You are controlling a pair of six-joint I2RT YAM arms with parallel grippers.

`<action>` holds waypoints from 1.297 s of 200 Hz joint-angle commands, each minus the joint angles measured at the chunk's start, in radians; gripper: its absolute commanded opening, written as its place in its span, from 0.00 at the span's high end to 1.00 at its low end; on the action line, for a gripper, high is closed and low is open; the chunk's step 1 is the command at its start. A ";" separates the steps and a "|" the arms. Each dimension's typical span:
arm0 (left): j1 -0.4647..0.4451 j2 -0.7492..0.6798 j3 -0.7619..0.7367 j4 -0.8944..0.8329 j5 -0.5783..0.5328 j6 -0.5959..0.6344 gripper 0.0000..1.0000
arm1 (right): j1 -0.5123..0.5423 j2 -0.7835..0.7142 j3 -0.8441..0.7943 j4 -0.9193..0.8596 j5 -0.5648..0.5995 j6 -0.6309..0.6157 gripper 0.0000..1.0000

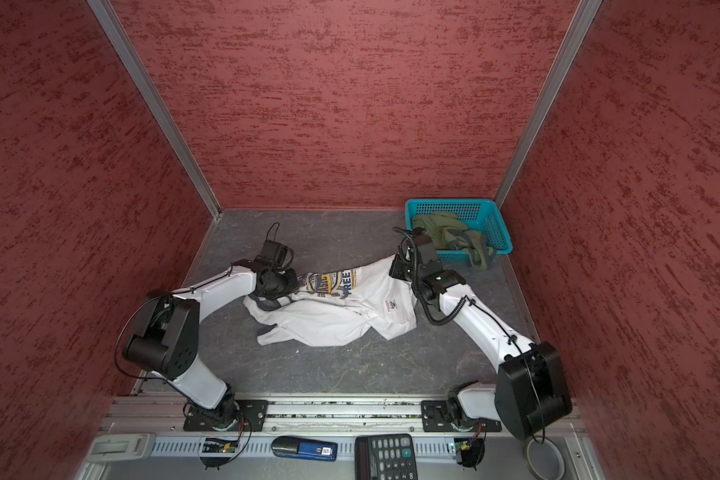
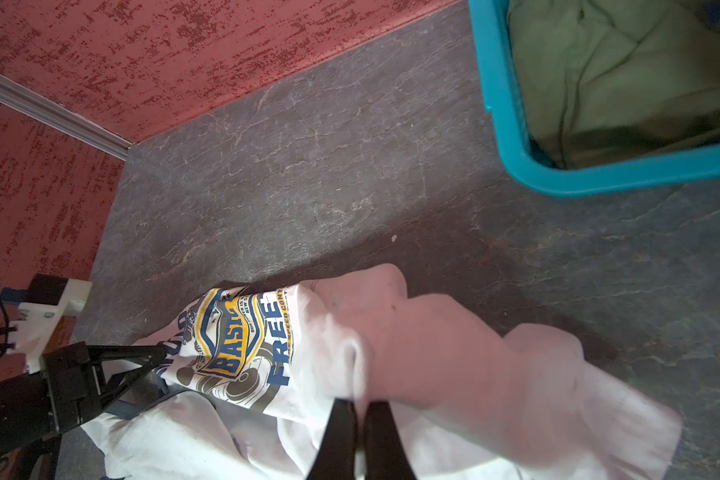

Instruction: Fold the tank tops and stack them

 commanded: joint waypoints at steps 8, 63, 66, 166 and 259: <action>0.027 -0.174 0.016 0.007 0.001 0.024 1.00 | -0.005 -0.064 0.023 -0.014 0.006 -0.055 1.00; 0.090 -0.605 0.059 -0.086 -0.027 0.069 1.00 | 0.007 -0.251 0.052 -0.015 -0.158 -0.175 1.00; 0.092 -0.622 0.063 -0.090 -0.030 0.072 1.00 | 0.008 -0.259 0.058 -0.019 -0.171 -0.177 1.00; 0.219 0.021 0.362 -0.177 0.034 0.057 1.00 | -0.081 0.279 0.302 -0.035 -0.161 -0.085 1.00; 0.187 0.212 0.522 -0.267 0.018 0.102 0.21 | -0.093 0.320 0.338 -0.125 -0.005 -0.154 0.32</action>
